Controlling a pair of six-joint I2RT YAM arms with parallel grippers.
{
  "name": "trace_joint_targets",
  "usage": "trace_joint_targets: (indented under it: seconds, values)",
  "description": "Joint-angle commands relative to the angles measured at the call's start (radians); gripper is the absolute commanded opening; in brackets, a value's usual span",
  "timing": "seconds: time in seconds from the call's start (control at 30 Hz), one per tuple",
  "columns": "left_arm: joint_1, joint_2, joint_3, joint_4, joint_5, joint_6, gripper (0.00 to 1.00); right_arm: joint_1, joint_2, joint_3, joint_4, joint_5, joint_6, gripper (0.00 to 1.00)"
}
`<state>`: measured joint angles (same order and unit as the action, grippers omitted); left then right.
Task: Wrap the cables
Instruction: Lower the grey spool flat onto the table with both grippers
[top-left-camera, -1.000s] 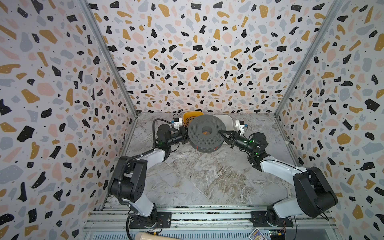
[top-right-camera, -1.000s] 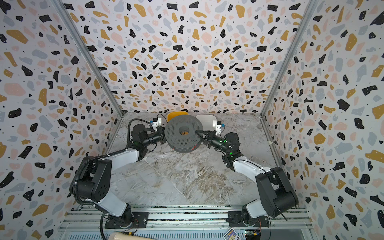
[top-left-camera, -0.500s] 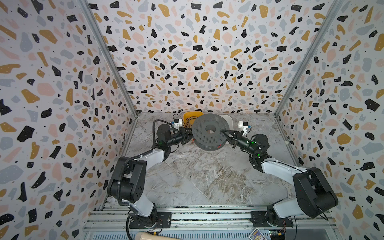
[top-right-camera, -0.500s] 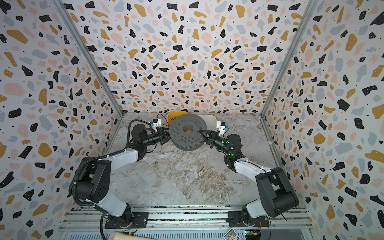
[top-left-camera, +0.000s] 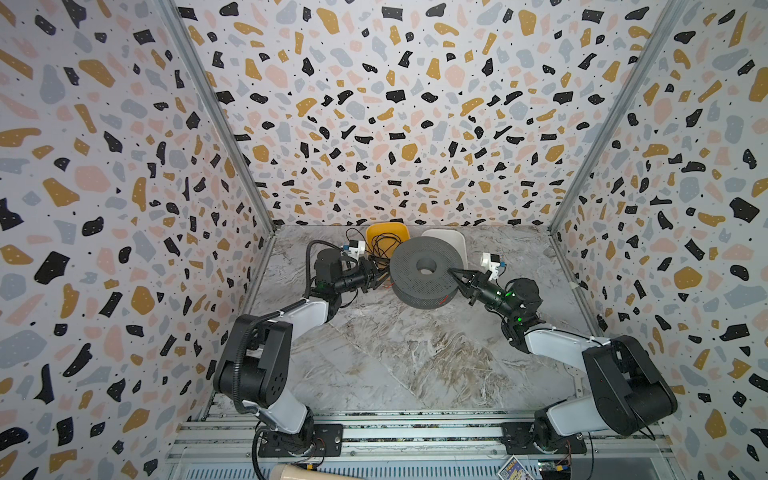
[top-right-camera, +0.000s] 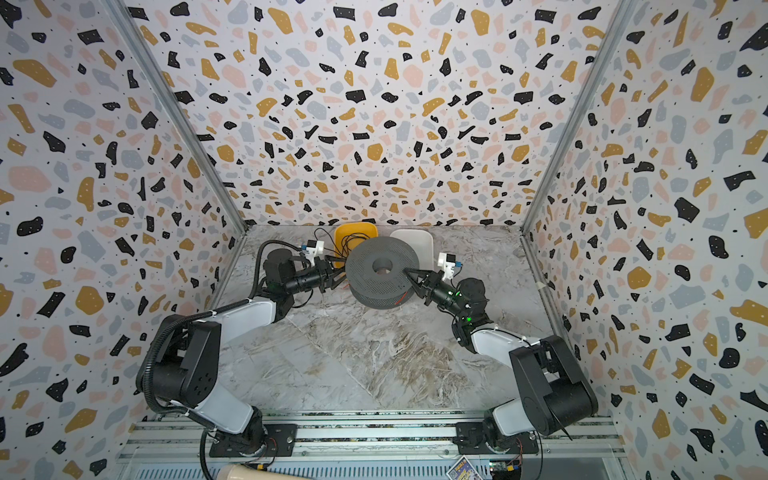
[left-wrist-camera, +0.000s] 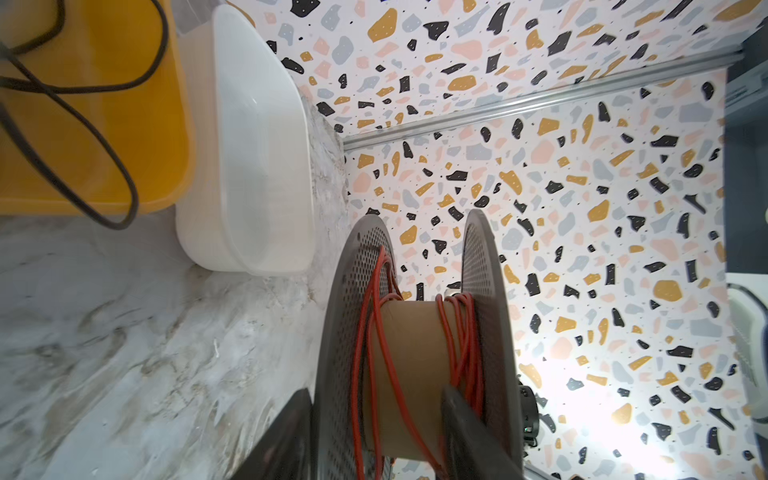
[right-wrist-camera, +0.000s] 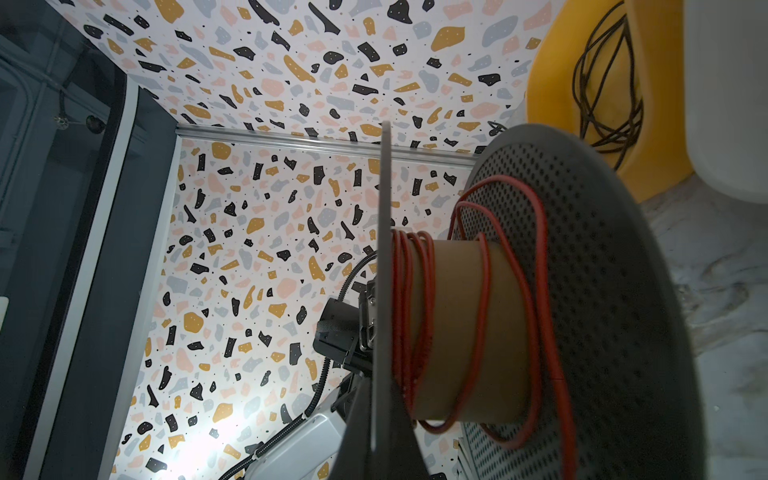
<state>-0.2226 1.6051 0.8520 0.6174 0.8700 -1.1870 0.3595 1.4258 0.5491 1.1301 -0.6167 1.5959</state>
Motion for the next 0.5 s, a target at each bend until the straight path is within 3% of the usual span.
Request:
trace_joint_targets:
  seconds: [0.0,0.13,0.47]
  values:
    - [0.012,-0.042,0.037,-0.135,-0.023,0.134,0.58,-0.004,-0.08,-0.006,0.131,-0.01,0.009,0.0]
    - [0.016,-0.052,0.077,-0.303,-0.062,0.26,0.62,-0.008,-0.119,-0.046,0.11,-0.012,-0.006,0.0]
    - [0.044,-0.071,0.115,-0.517,-0.122,0.417,0.69,-0.01,-0.146,-0.147,0.176,-0.032,-0.01,0.0]
